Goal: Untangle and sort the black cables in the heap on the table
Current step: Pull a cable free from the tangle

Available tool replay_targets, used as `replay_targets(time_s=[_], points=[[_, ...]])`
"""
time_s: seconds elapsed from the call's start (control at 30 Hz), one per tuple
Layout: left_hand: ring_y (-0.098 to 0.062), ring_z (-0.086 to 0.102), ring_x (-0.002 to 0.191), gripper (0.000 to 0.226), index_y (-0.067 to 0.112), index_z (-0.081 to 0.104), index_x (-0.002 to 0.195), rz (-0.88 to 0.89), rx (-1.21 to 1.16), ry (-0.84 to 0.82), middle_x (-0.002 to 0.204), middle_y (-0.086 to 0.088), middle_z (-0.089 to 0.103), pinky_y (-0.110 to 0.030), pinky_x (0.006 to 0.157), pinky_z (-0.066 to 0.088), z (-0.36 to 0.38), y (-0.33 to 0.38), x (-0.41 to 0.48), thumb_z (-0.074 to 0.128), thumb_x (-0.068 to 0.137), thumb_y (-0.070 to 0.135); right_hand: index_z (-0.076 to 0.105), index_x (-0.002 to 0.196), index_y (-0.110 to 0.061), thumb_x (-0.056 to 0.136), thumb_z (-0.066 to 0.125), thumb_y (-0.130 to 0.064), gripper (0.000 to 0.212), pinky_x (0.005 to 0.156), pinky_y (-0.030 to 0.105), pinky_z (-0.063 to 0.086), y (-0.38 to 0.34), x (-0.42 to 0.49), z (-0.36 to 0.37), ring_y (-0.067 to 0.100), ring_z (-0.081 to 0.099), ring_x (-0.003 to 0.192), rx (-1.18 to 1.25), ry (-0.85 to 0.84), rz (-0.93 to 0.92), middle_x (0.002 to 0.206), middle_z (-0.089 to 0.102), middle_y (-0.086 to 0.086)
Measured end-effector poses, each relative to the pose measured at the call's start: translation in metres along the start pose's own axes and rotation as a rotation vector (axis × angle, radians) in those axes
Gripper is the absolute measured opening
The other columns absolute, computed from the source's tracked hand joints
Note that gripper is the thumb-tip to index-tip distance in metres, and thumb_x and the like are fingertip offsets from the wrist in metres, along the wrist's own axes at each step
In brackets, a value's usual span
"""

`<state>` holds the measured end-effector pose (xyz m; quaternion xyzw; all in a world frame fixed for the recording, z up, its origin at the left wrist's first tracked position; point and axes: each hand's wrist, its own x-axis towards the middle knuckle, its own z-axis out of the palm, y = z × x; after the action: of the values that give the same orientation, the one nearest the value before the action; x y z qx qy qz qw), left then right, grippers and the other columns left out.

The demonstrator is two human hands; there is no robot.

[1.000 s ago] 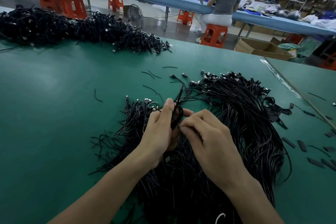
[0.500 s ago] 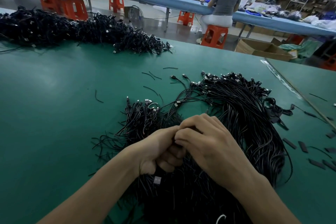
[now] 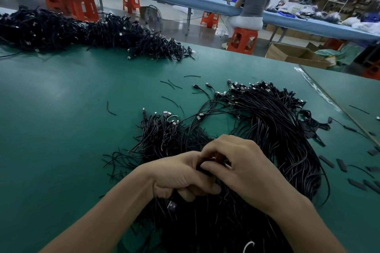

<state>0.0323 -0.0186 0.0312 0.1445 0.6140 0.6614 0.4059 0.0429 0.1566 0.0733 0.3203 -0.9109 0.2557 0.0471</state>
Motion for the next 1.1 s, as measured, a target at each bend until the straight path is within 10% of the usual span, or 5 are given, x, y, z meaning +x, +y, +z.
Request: replay_targets(time_s=[1.1], points=[[-0.007,0.027,0.047,0.021,0.02,0.058,0.07,-0.028,0.017,0.076,0.059,0.005,0.042,-0.017,0.038,0.02,0.003,0.003,0.003,0.062,0.075,0.0,0.052,0.099,-0.028,0.097,0.054,-0.017,0.012,0.079,0.017,0.038,-0.014,0.001,0.0,0.004,0.044,0.088,-0.085,-0.088,0.037,0.085,0.049,-0.019]])
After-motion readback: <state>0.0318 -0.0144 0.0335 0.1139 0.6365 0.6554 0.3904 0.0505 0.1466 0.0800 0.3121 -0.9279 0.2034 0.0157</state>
